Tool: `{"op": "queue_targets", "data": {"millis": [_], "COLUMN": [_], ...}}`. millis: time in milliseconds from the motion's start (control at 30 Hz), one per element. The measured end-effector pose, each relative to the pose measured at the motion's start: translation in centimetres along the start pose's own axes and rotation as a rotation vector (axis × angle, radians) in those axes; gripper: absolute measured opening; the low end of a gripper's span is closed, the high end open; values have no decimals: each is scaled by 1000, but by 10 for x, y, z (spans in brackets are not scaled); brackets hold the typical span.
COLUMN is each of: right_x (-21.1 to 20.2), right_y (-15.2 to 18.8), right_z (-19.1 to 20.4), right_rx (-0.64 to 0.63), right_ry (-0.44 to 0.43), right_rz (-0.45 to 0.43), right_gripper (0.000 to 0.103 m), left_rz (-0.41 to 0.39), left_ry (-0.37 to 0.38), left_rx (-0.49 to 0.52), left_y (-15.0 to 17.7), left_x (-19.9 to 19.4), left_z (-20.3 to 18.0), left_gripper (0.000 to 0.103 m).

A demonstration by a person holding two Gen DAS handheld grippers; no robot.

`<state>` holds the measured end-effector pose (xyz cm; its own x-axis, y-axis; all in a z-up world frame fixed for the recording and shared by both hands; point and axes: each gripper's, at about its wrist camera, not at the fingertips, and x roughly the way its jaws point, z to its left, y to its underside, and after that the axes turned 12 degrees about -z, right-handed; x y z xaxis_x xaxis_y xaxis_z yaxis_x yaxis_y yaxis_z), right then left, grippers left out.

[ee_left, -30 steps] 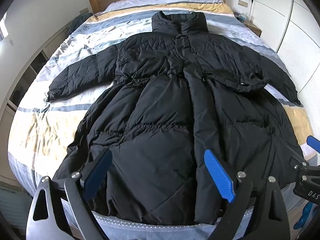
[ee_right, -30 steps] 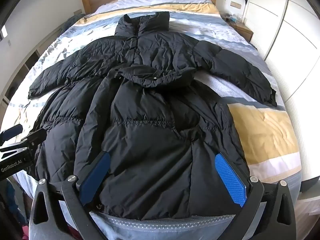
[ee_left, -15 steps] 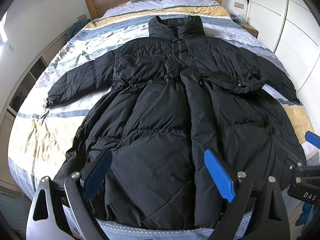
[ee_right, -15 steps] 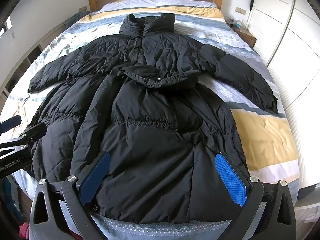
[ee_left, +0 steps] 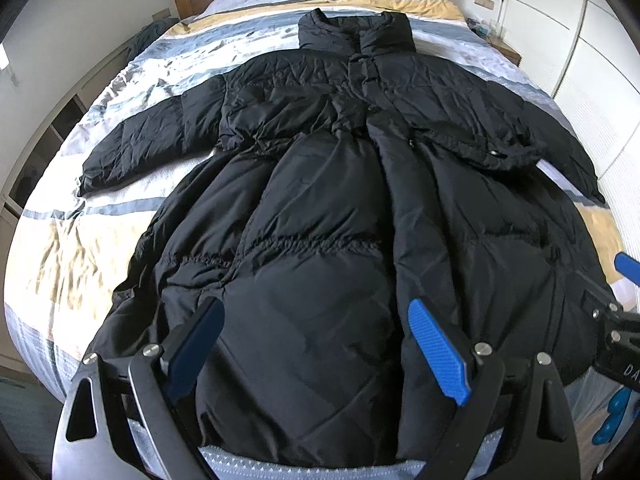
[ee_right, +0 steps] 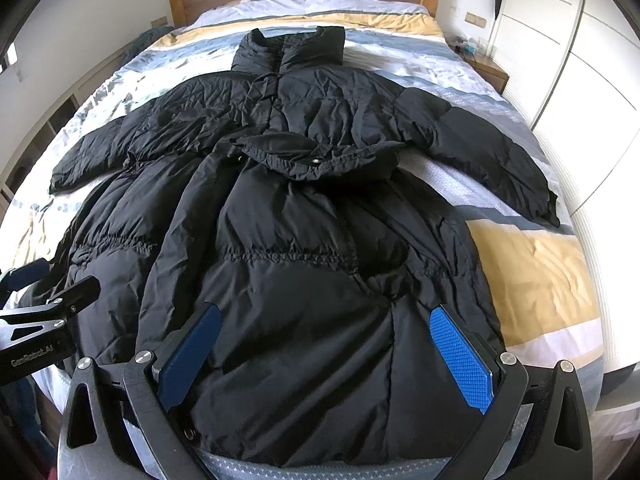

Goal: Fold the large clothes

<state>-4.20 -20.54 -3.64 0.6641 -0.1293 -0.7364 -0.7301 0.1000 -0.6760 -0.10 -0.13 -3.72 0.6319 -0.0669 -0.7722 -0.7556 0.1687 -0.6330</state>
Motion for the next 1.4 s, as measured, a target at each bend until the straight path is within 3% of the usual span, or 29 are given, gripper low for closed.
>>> {"op": "queue_targets", "data": {"millis": [267,667,1033,1400], "right_x": [24,48,57,54], "right_y": [-5,2,10,19], "right_z": [8,5,19,38], "right_rx": [29,72,85,44], "right_ry": [5,53,60,49], "right_rz": [-5,31,48,71], "right_gripper": [103,103,103,103], "left_rz": [41,61,88,82], "left_ry": [-9,10,-11,4], "left_rx": [-71,-39,11,-26], "left_y": [-1,-3,16,30], "left_x": [31,52,55,46], "left_z": [6,0,21,32], "left_gripper": [94,94,94,94]}}
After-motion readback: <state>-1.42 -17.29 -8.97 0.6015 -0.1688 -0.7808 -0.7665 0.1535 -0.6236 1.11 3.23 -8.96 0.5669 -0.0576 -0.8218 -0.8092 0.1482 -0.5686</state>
